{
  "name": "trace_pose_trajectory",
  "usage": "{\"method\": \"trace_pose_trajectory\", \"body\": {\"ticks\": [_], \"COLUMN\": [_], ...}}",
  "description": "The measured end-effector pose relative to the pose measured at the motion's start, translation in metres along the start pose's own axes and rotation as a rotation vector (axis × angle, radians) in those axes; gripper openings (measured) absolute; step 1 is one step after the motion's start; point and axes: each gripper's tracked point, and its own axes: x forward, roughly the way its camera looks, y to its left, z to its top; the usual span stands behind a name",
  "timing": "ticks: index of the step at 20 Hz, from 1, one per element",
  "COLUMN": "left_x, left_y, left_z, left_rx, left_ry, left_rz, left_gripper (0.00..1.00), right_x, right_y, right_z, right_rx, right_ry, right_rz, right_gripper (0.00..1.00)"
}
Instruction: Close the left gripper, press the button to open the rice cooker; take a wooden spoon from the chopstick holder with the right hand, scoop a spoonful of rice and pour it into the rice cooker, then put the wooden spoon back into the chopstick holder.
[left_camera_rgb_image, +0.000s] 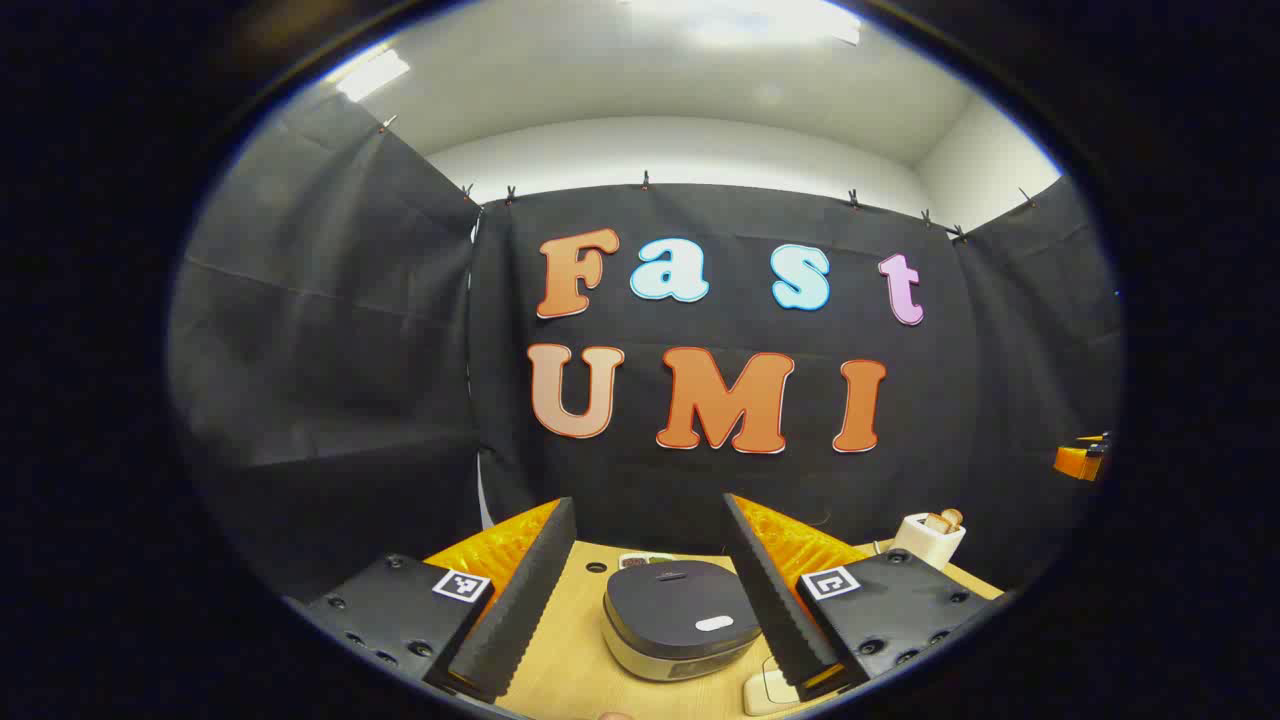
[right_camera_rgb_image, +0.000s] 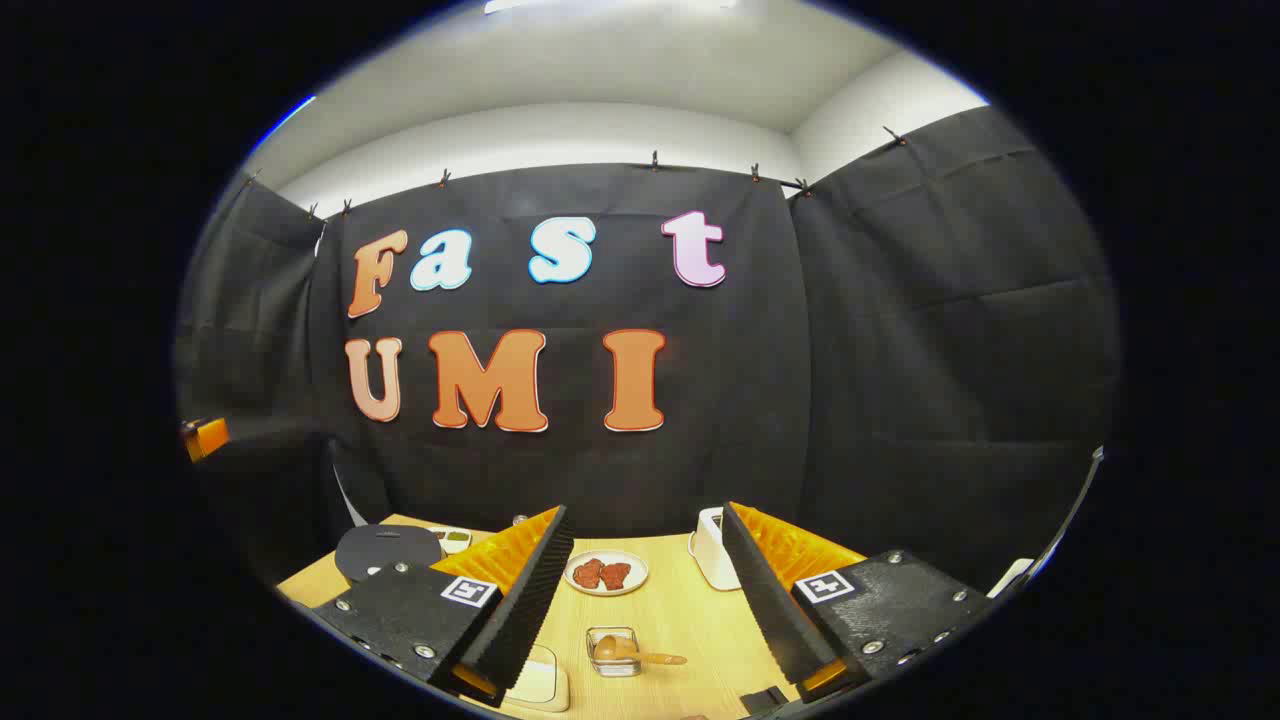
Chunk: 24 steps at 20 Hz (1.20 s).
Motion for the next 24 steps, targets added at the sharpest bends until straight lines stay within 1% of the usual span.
{"method": "trace_pose_trajectory", "body": {"ticks": [3, 4, 5, 6, 10, 11, 12, 13, 14, 15, 16, 21, 24], "left_x": [0.006, 0.007, 0.01, 0.013, 0.018, 0.018, 0.018, 0.018, 0.018, 0.019, 0.019, 0.025, 0.032], "left_y": [0.002, 0.003, 0.003, 0.005, 0.01, 0.011, 0.012, 0.016, 0.021, 0.025, 0.026, 0.02, 0.019], "left_z": [0.008, 0.012, 0.014, 0.011, 0.006, 0.006, 0.007, 0.01, 0.009, 0.012, 0.012, 0.004, 0.004], "left_rx": [0.025, 0.029, 0.03, 0.03, 0.025, 0.026, 0.03, 0.04, 0.051, 0.056, 0.057, 0.034, 0.056], "left_ry": [-0.004, -0.012, -0.017, -0.012, 0.012, 0.016, 0.015, 0.012, 0.007, 0.002, 0.0, 0.021, 0.026], "left_rz": [0.007, 0.011, 0.015, 0.024, 0.033, 0.036, 0.038, 0.045, 0.054, 0.063, 0.068, 0.047, 0.053], "left_gripper": [0.94, 0.94, 0.95, 0.95, 0.98, 0.98, 0.99, 0.99, 1.0, 1.0, 1.0, 1.0, 1.0], "right_x": [0.007, 0.008, 0.009, 0.011, 0.014, 0.015, 0.017, 0.02, 0.021, 0.022, 0.023, 0.026, 0.029], "right_y": [-0.007, -0.007, -0.007, -0.007, 0.003, 0.005, 0.005, 0.006, 0.007, 0.009, 0.011, 0.013, 0.012], "right_z": [0.002, 0.002, 0.002, 0.003, 0.001, 0.001, 0.0, 0.0, 0.0, -0.001, 0.0, -0.004, -0.006], "right_rx": [0.03, 0.023, 0.011, 0.001, 0.007, 0.013, 0.012, 0.008, 0.004, 0.0, -0.004, -0.03, -0.03], "right_ry": [-0.007, -0.008, -0.008, -0.008, 0.005, 0.006, 0.006, 0.006, 0.006, 0.006, 0.006, 0.007, 0.014], "right_rz": [-0.007, -0.007, -0.007, -0.005, 0.018, 0.024, 0.024, 0.025, 0.026, 0.028, 0.03, 0.031, 0.028], "right_gripper": [0.93, 0.97, 0.97, 0.93, 0.93, 0.97, 0.93, 0.93, 0.97, 0.97, 0.93, 0.93, 0.93]}}
